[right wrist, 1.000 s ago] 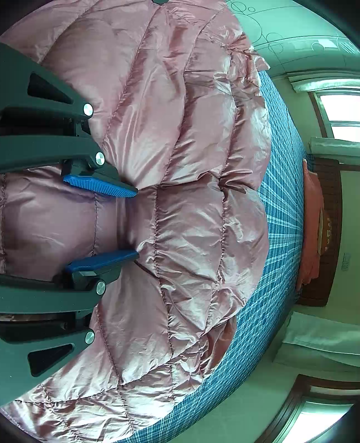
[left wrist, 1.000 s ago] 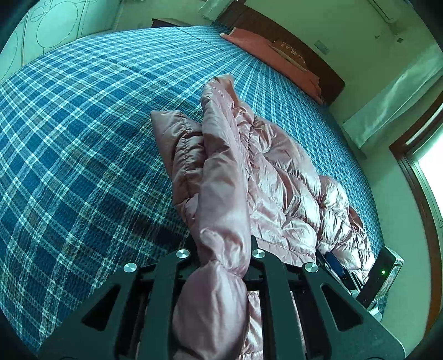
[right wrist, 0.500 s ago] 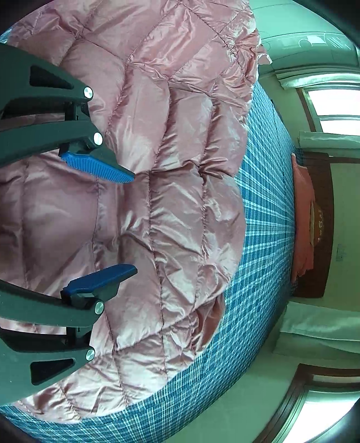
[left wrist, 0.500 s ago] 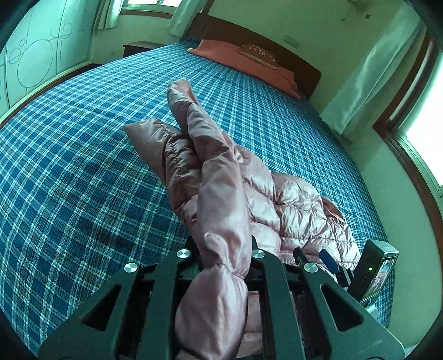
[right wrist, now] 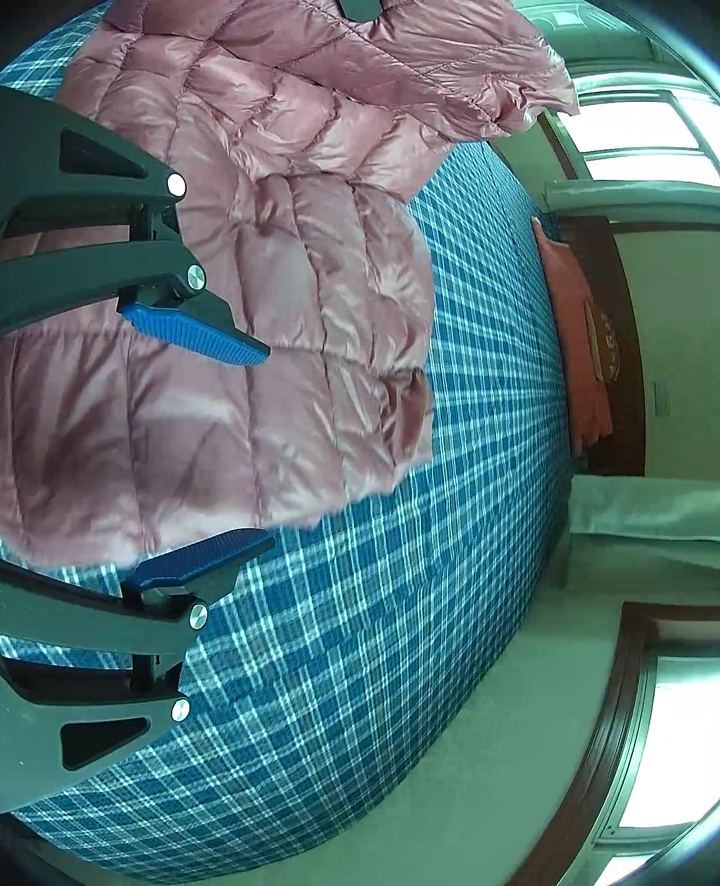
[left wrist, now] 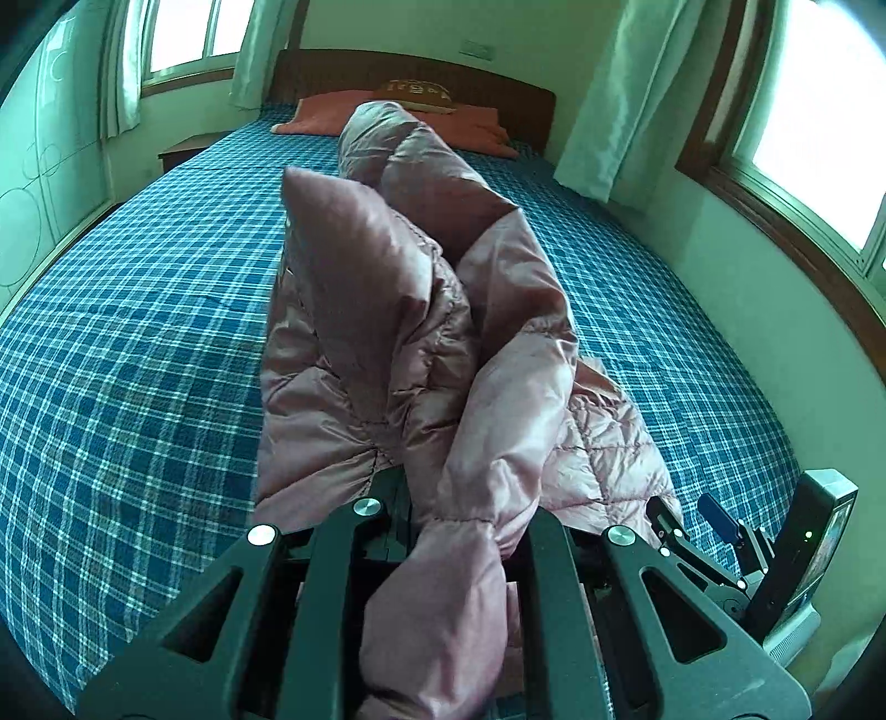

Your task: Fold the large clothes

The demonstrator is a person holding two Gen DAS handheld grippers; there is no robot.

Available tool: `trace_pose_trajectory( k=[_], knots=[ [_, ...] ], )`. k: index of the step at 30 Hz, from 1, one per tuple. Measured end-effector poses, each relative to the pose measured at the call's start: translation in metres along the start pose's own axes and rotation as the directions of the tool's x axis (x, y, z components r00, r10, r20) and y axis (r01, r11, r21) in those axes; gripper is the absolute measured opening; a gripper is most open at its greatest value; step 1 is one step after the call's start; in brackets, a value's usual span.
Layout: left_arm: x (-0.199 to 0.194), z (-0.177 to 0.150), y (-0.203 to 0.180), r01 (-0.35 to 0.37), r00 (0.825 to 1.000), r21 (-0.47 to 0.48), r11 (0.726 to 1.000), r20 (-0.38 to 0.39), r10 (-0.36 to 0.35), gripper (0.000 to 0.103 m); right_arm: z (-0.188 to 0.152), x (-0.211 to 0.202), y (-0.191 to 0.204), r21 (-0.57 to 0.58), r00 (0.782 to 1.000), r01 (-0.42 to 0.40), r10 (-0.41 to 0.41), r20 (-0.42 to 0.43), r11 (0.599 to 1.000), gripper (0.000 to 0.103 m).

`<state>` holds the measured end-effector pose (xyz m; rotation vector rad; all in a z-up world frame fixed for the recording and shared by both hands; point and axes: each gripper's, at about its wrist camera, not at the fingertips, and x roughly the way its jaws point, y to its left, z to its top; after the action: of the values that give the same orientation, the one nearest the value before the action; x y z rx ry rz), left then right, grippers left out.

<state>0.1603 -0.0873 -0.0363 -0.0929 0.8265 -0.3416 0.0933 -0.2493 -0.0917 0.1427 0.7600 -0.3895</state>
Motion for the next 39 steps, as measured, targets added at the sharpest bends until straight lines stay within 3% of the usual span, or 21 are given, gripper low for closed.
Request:
trace_pose_trajectory(
  k=[8, 12, 15, 25, 31, 39],
  knots=[
    [0.049, -0.022, -0.087, 0.03, 0.996, 0.123, 0.992, -0.091, -0.019, 0.01, -0.015, 0.007, -0.076, 0.099, 0.995, 0.09, -0.086, -0.04, 0.991, 0.061],
    [0.077, -0.045, -0.12, 0.015, 0.989, 0.166, 0.986, -0.151, 0.011, 0.01, -0.025, 0.012, -0.1, 0.116, 0.989, 0.141, -0.135, -0.062, 0.983, 0.061],
    [0.089, -0.059, -0.136, -0.015, 0.988, 0.208, 0.978, -0.149, 0.047, 0.01, -0.033, 0.017, -0.116, 0.131, 0.984, 0.166, -0.156, -0.086, 0.977, 0.061],
    [0.11, -0.082, -0.155, -0.084, 0.988, 0.273, 0.958, -0.1, 0.115, 0.01, -0.046, 0.036, -0.132, 0.158, 0.98, 0.166, -0.145, -0.137, 0.973, 0.061],
    [0.103, -0.086, -0.163, -0.116, 0.988, 0.311, 0.943, -0.057, 0.14, 0.011, -0.049, 0.041, -0.135, 0.164, 0.979, 0.162, -0.137, -0.151, 0.973, 0.061],
    [0.085, -0.084, -0.175, -0.057, 0.994, 0.29, 0.955, -0.07, 0.081, 0.033, -0.046, 0.033, -0.135, 0.168, 0.981, 0.156, -0.132, -0.143, 0.973, 0.061]
  ],
)
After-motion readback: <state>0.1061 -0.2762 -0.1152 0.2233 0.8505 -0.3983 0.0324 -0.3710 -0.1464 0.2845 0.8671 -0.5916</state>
